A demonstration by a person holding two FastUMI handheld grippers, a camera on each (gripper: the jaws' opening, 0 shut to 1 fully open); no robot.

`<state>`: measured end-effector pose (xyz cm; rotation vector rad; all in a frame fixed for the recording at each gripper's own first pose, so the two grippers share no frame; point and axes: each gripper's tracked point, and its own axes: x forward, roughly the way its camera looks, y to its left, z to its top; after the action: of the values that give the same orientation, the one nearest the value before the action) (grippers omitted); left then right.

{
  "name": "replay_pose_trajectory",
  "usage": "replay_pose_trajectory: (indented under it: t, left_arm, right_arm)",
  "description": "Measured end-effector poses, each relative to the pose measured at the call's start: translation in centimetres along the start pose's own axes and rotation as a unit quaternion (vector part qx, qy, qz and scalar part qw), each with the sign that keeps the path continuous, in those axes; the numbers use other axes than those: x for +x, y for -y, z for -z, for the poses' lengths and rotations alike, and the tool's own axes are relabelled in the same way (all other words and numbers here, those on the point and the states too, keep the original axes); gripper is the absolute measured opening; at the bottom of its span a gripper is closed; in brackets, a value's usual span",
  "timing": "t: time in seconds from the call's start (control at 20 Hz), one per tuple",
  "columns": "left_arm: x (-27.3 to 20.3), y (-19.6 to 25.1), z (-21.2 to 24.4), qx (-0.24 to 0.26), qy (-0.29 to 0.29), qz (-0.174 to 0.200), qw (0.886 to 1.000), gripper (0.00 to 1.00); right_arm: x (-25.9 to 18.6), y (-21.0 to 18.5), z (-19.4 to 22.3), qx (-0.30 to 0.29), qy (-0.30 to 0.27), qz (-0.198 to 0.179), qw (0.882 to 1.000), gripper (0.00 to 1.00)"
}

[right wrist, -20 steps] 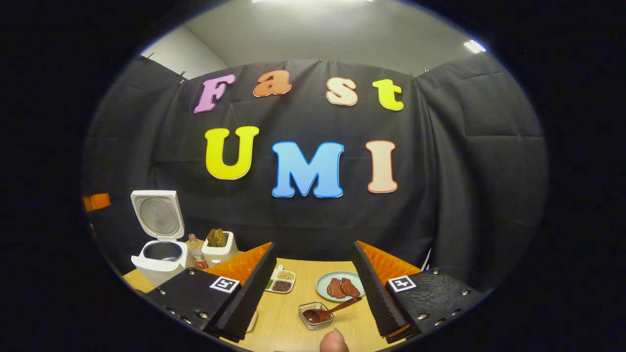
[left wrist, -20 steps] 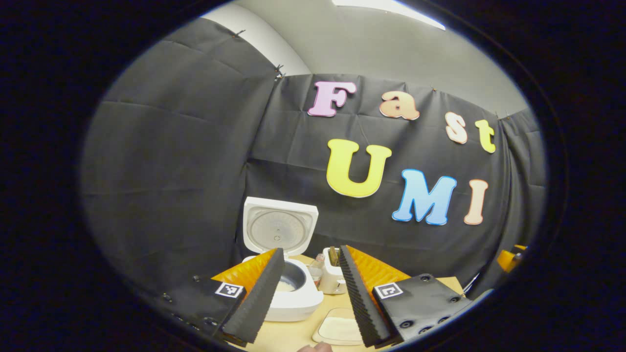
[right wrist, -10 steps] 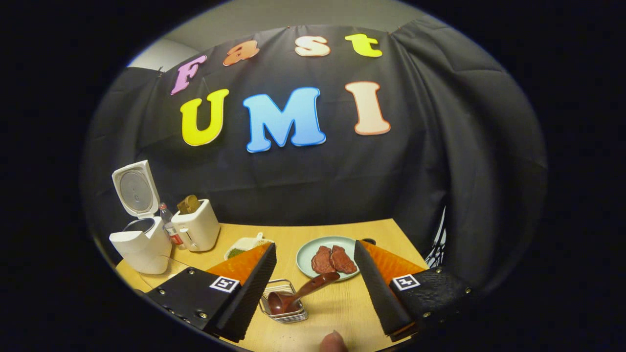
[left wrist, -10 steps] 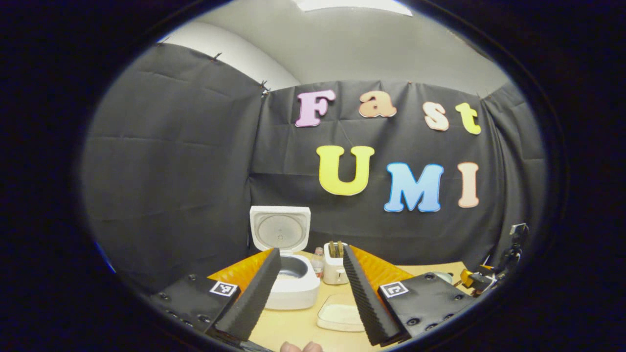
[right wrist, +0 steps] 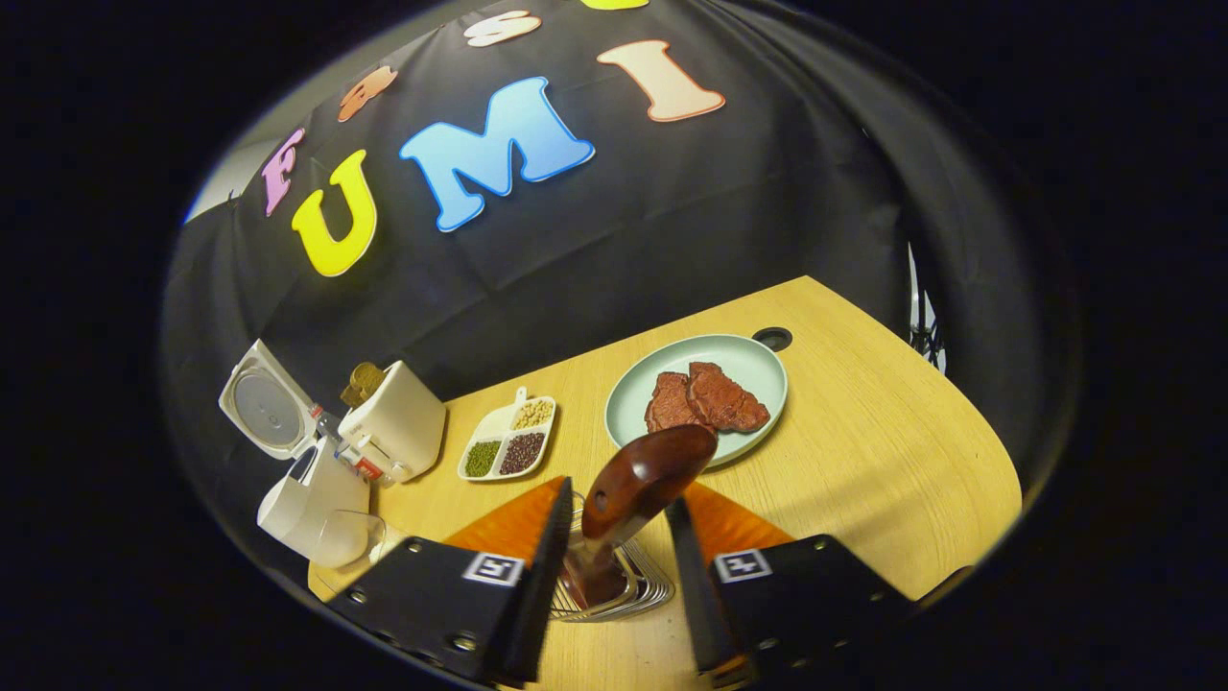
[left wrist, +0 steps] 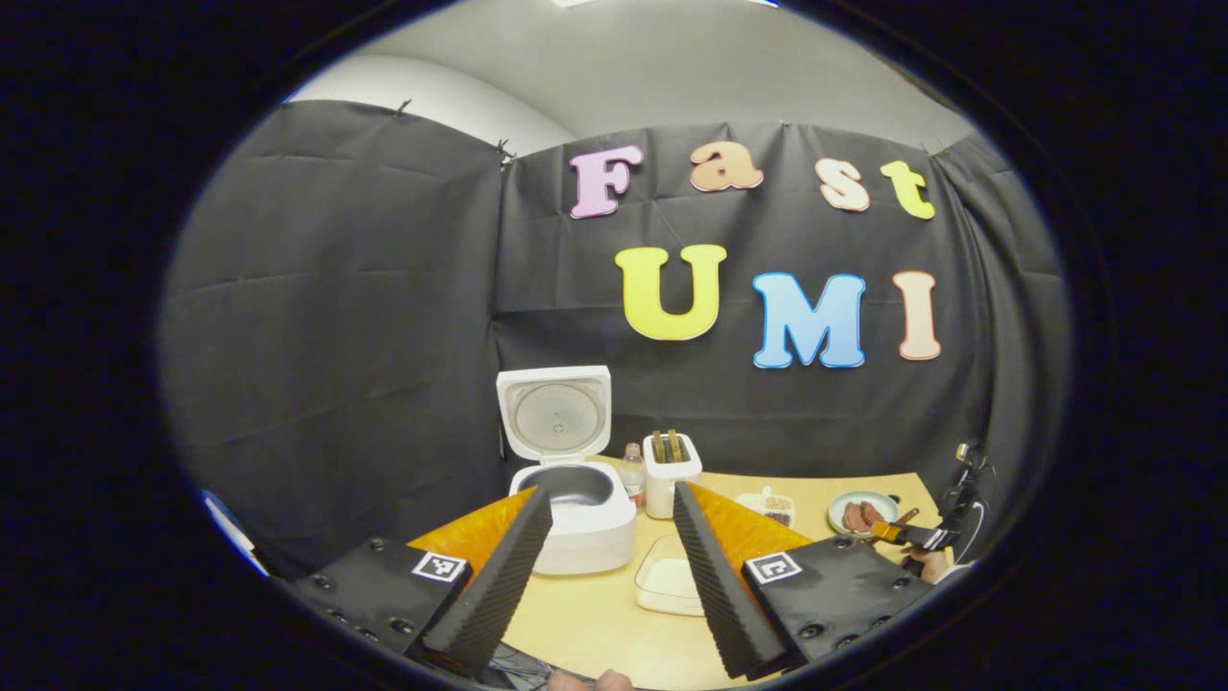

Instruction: Close the left gripper, press the button to open the rice cooker; take a wooden spoon from the chopstick holder with the right hand, scoop a spoonful of rice and pour it into the rice cooker, then put the wooden spoon back into the chopstick holder.

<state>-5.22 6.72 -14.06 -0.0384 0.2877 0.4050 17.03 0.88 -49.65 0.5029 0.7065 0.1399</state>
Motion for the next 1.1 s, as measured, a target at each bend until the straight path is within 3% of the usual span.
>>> replay_pose_trajectory:
  t: [0.05, 0.2, 0.45, 0.65, 0.9, 1.1]
  left_arm:
    - [-0.3, -0.6, 0.1, -0.002, -0.002, -0.005, 1.0, 0.84]
    - [-1.5, -2.2, 0.9, -0.013, -0.005, -0.014, 1.0, 0.84]
    - [-3.7, -6.3, 0.1, -0.039, 0.016, -0.023, 0.999, 0.84]
    - [-5.4, -10.3, -1.1, -0.067, 0.046, -0.012, 0.997, 0.84]
    - [-7.1, -14.6, -2.1, -0.107, 0.086, 0.032, 0.99, 0.84]
    - [-6.6, -18.1, -2.5, -0.126, 0.104, 0.044, 0.986, 0.84]
  right_arm:
    - [0.2, -0.4, 0.0, 0.002, -0.004, -0.003, 1.0, 0.31]
    - [-0.3, -1.4, -0.2, 0.004, -0.009, -0.012, 1.0, 0.2]
    - [-2.1, -3.7, -2.1, -0.035, -0.005, -0.005, 0.999, 0.15]
    - [-7.1, -7.0, -5.6, -0.081, 0.028, 0.003, 0.996, 0.15]
    - [-16.8, -14.9, -7.9, -0.126, 0.078, -0.015, 0.989, 0.14]
    - [-22.7, -23.8, -6.0, -0.147, 0.082, -0.078, 0.983, 0.14]
